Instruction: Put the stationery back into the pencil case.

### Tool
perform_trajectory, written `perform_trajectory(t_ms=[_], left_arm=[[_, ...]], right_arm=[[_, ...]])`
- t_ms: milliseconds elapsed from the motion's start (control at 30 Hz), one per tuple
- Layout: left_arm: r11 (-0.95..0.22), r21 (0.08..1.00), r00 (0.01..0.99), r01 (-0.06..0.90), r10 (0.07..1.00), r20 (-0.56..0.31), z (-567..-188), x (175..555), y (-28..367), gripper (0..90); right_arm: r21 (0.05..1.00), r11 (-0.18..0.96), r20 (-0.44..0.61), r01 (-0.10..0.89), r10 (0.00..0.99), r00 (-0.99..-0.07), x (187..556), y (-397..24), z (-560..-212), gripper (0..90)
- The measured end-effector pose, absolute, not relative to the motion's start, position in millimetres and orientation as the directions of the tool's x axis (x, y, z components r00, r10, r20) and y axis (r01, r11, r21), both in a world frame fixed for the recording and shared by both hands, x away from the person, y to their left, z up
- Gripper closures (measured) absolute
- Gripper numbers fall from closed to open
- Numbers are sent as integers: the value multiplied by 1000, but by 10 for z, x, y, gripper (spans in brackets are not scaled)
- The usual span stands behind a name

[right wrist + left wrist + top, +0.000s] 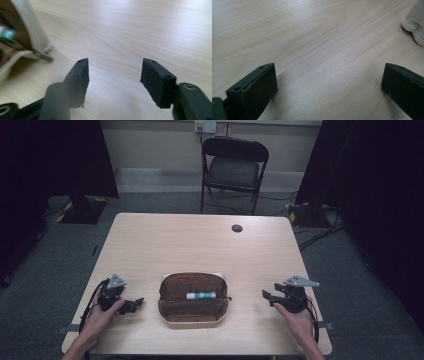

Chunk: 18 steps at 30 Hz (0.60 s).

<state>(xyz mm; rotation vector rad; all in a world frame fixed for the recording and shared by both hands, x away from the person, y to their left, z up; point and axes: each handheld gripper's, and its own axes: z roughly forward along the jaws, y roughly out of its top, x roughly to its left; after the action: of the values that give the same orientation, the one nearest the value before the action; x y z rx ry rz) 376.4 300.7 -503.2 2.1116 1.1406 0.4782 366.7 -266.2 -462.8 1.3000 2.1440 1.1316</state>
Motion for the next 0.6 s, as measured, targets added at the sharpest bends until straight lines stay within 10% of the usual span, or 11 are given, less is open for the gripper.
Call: perform_trajectory(t_ms=[600], left_arm=[[-386, 712, 548, 586, 837, 3, -5031, 3760, 3011, 0]], right_arm=[[740, 254, -11, 622, 930, -367, 3785, -2856, -4992, 185]])
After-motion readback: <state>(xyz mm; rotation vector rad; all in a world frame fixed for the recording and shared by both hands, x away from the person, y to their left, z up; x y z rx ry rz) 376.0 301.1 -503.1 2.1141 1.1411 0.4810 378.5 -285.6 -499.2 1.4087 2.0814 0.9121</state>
